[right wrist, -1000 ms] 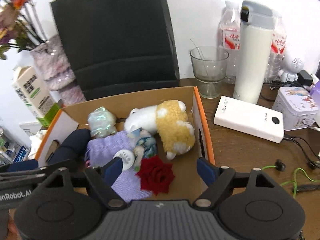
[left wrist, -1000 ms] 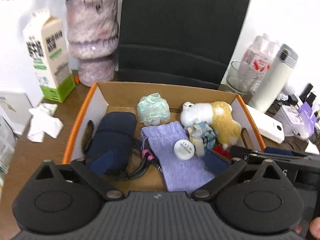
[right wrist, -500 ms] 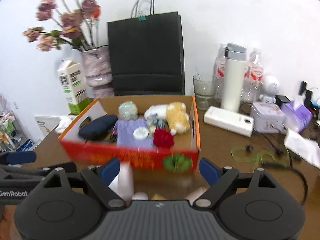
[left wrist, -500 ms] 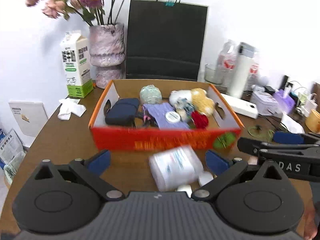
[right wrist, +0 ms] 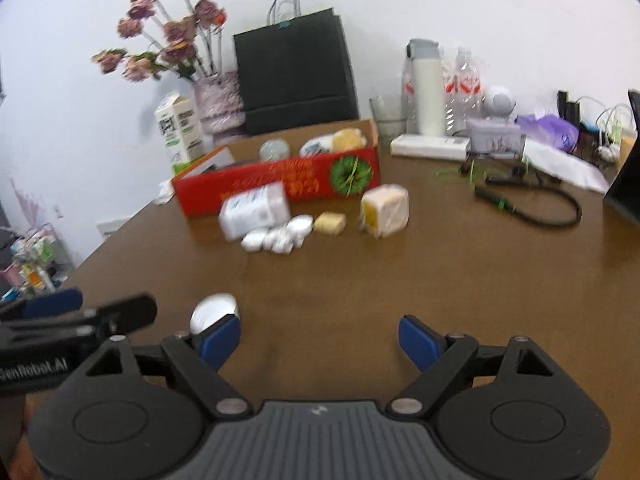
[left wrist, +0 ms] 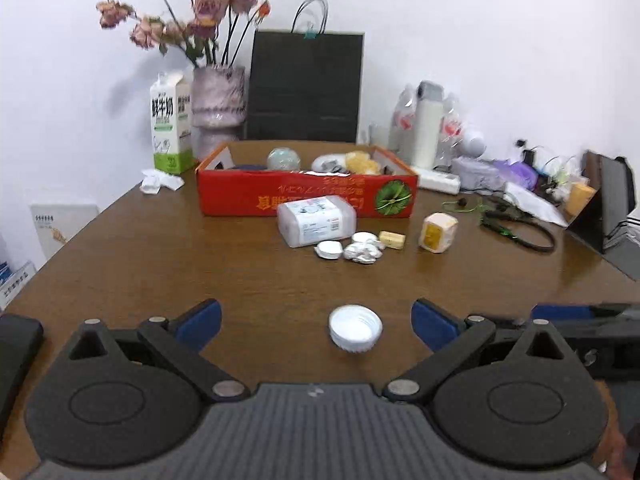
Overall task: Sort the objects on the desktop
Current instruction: 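Release the rose and cap into the box and withdraw both grippers, then grasp the white round cap with the left gripper while the right gripper grasps the white tissue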
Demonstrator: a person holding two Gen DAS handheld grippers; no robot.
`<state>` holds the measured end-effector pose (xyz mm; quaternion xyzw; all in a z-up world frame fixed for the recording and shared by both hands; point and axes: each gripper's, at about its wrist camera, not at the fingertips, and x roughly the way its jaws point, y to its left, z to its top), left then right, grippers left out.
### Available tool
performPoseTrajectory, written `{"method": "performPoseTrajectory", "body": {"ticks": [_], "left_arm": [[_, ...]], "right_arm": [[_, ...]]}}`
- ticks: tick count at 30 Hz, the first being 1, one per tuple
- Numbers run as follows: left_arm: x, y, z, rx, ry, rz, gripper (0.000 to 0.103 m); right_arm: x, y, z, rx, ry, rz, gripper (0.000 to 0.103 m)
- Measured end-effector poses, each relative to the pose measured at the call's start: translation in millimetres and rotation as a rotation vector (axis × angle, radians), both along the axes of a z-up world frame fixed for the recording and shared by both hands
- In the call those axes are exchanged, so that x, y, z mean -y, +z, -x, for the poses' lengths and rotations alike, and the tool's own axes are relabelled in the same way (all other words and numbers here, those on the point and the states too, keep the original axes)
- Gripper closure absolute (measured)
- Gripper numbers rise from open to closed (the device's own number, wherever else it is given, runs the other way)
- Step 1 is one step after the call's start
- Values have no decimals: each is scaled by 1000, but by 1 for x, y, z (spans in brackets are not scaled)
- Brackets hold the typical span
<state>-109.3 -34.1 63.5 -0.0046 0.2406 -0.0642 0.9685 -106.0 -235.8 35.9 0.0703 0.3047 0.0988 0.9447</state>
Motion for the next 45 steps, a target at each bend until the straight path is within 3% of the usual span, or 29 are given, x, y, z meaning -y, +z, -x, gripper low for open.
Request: {"method": "performPoseTrajectory", "body": {"ticks": [3,6,14,17,22,26,32,35,37,40,45], "left_arm": [[2,-7,12,5,-18,-26,0],[1,-14,15,-1,-26,-3,0],[1,-34,-21,-97,-44,-5,3],[4,-39,-42,-143,-90,17,13],[7,-44,-75,-193,-106,49,38],[6,-47,-84,-175,-127,50,61],[-14,-42,-90,-176,-95,101,62],[-24,-41,-97,-172,-64,100,62],[-27,-41,-100,-179,-54,96,62],[-29,-41,-98,-178,-53,85,62],[-29,-43,-86,-176,-60,68,62]], "right_arm": [[1,-10,17,32,17,8,17],[-1,-14,21,40,34,26,17],[9,-19,-4,25,18,47,17],[13,-19,-20,19,27,61,21],[8,-11,-50,31,84,56,25],[-11,-6,-89,38,143,88,33],[-46,-9,-146,19,196,122,37],[-63,-16,-169,8,221,152,53],[-68,-22,-176,-10,209,176,77],[-62,-26,-170,-27,196,145,80],[-48,-26,-123,-38,176,110,81]]}}
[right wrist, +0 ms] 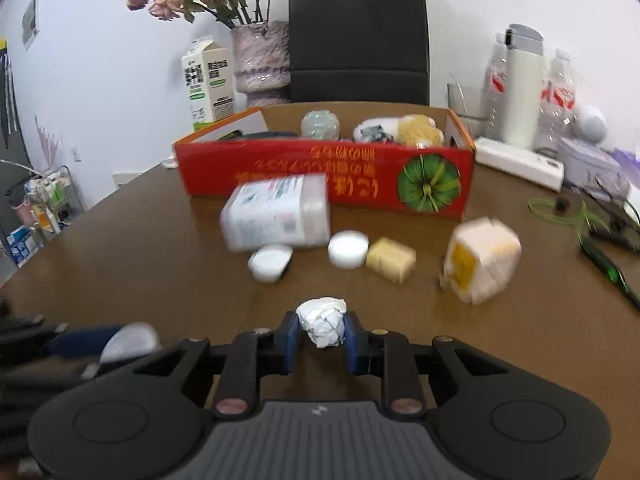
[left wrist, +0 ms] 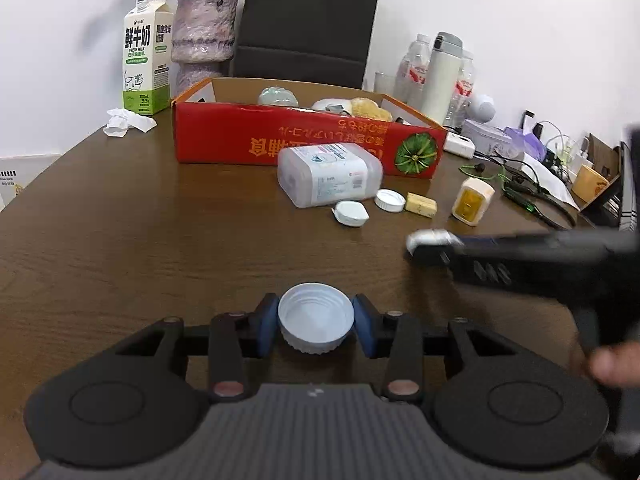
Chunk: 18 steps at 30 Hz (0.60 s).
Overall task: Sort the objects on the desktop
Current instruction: 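Grasp the white round cap with the left gripper while the right gripper grasps the white tissue, then carry the cap and tissue over the box with both grippers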
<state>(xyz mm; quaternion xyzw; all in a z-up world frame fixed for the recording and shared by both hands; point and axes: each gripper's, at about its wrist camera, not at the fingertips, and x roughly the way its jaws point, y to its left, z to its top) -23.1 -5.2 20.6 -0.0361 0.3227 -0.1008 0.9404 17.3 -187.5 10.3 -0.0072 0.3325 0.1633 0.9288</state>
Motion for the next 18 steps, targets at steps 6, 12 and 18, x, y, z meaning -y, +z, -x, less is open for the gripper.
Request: {"method": "performPoseTrajectory", "body": {"ticks": [6,12,18], "left_arm": [[7,1,33,-6,-14,-21,62],[15,7,74,11,-8,-26,62],[22,24,105,95,-18,-46,62]], "right_arm": [[5,1,88,20,6,19,80],[11,10,146,90,29,24,80],[21,19,163,100,3,-33,80]]}}
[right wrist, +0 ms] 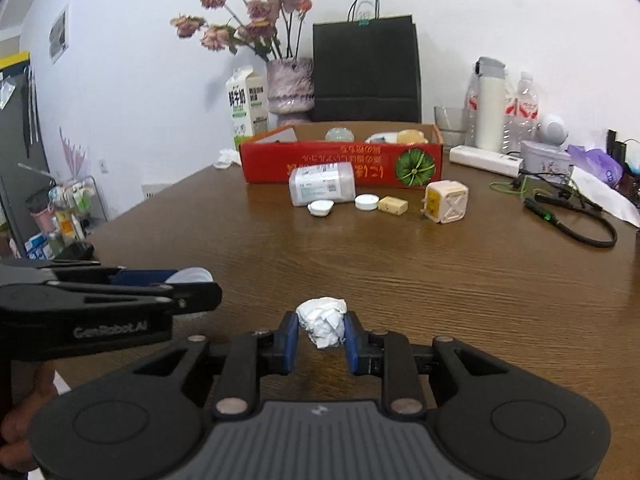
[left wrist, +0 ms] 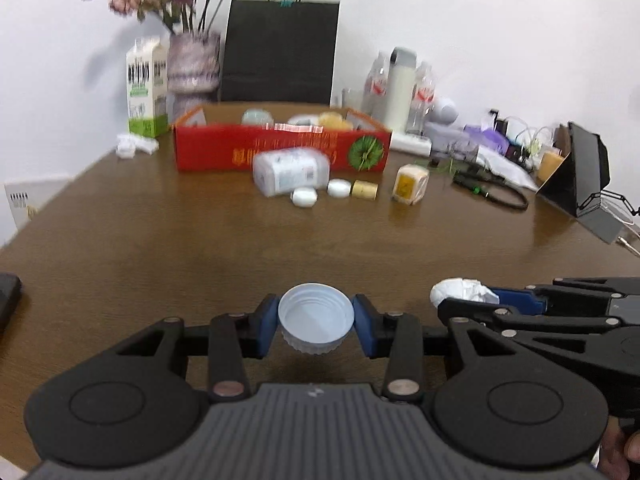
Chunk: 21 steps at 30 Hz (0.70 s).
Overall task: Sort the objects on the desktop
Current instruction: 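Carry the cap and tissue over the box with both grippers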
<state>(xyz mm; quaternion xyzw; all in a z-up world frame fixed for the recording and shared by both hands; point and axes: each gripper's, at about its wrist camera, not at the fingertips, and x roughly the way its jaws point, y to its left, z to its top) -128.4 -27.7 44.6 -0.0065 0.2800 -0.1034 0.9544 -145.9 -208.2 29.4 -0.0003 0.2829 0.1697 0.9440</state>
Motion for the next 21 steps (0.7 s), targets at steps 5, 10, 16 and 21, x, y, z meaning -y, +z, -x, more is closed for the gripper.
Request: {"method": "performPoseTrajectory", "body": {"ticks": [5,10,16,21], "left_arm": [[3,6,0,29,-12,2,62],[-14,23,-25,37,6,67,62],[-34,83,-101,146,30,37,62],[-30,120,-200,164,16,-39,62]], "right_arm": [[-1,5,3,28,2,1,80],[6,12,-18,27,22,-47,80],[21,68,-82,141,30,-83,80],[24,111,-178,141,46,-71,80]]}}
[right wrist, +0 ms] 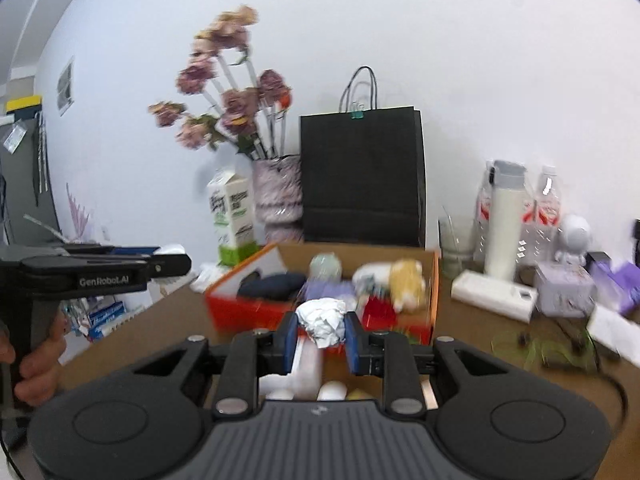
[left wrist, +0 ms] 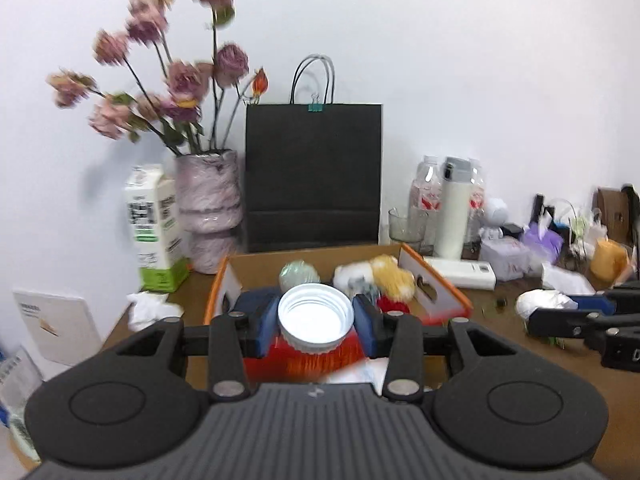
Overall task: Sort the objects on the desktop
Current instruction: 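Carry the cap and tissue over the box with both grippers, then release the cap and tissue into the box and withdraw both grippers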
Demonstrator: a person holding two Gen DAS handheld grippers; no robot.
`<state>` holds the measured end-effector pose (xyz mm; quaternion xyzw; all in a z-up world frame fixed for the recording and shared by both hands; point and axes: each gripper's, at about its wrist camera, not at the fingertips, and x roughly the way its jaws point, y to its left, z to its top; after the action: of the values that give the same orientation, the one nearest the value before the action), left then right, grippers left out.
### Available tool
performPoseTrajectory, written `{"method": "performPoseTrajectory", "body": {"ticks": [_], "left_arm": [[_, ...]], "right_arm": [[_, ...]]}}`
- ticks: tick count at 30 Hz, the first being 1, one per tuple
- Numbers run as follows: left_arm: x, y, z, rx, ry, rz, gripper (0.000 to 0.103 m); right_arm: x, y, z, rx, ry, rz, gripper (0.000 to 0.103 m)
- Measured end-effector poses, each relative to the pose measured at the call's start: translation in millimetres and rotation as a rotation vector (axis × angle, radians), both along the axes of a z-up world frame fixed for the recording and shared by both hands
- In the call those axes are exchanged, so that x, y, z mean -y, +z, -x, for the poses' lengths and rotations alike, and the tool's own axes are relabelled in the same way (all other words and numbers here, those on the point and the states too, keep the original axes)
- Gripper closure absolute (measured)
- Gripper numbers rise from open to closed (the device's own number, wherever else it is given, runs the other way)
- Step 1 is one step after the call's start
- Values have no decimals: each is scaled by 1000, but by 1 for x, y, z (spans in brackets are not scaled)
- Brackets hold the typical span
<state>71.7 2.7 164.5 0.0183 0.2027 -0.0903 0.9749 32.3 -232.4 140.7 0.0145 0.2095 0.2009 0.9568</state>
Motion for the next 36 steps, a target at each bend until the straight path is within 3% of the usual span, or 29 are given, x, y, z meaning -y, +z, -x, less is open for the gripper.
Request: {"method": "performPoseTrajectory", "body": {"ticks": [2,4,7,9,11,13,15,17,18,20,24,28,33,36], "left_arm": [[1,0,-61,-137,-89,35,62],[-1,-13,-116,-282,-93,50,62],[-7,-40,-178,-397,-21,73,62],[-5,-64,-210,-492,-13,41,62],[-2,-84,-231,-558,23,10,62],[-1,-88,-233,-558,20,4,58],[-1,-87,-237,-563,7,16,39],[0,-81,-237,-562,9,44,28],[2,-77,-236,-550,18,39,14],[9,-70,-235,-525,56,-23,2],[14,-55,-220,-504,47,-47,2],[10,-47,-203,-502,142,-95,1],[-4,-54,-156,-420,250,-124,0],[-4,-58,-119,-349,266,-115,0]], "right_arm": [[-2,6,-54,-64,-12,11,79],[-7,1,-103,-139,-57,67,79],[-15,-15,-168,-242,-101,121,79],[-17,-34,-208,-332,-92,92,79],[-23,-57,-243,-425,-147,164,79],[-27,-72,-260,-456,-203,222,75],[-26,-79,-272,-508,-203,192,62],[-26,-78,-275,-513,-198,143,53],[-28,-78,-275,-509,-195,148,49],[-32,-74,-275,-507,-201,166,48],[-32,-56,-261,-471,-221,155,30],[-31,-38,-233,-408,-196,153,25],[-30,-34,-185,-291,-159,222,20],[-25,-38,-147,-229,-148,184,19]]}}
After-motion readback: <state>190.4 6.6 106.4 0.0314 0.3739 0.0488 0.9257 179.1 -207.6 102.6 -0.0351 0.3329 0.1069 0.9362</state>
